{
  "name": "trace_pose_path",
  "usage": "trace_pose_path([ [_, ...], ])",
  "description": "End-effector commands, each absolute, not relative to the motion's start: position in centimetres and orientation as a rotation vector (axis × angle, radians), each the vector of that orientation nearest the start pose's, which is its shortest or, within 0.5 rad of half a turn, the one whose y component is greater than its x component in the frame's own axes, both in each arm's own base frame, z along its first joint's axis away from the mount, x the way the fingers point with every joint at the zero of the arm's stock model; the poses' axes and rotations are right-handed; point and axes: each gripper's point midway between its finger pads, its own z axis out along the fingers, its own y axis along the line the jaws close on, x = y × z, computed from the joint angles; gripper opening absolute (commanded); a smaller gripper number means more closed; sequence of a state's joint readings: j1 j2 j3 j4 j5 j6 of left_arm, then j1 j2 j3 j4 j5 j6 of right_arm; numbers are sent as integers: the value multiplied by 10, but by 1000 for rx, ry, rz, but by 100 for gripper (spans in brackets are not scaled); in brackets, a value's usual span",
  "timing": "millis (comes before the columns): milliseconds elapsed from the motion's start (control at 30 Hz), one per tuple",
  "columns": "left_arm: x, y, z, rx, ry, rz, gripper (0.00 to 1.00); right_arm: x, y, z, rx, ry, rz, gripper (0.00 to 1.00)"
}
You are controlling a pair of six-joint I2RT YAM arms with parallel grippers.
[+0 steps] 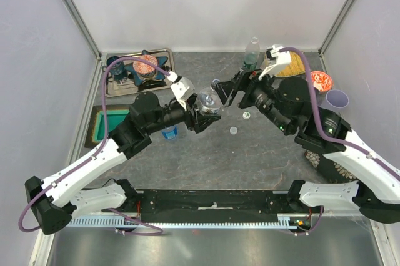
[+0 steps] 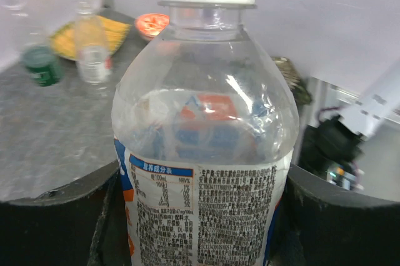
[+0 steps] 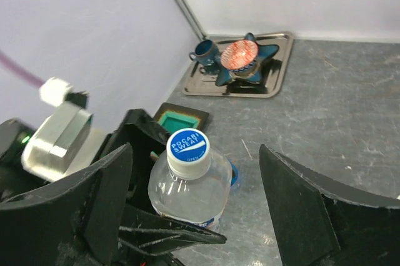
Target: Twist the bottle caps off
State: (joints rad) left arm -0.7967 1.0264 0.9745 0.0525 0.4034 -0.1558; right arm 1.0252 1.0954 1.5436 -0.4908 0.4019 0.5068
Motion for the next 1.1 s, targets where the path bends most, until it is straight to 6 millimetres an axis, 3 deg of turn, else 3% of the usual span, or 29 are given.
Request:
trace_pose_path([
  [0,235,-295,350,698,1438,-714,54,230,260,464,-4,1690,820,87],
  [300,239,-294,346,667,1449,-589,52,244,285,462,-8,1698,824,79],
  [600,236,-293,346,676,1441,-587,52,250,284,455,11,1688,791,62],
  [767,235,-294,345,682,1443,-595,52,250,288,450,-10,1699,789,44],
  [1067,233,-293,348,675,1437,-602,52,252,290,436,-21,1726,767,55],
])
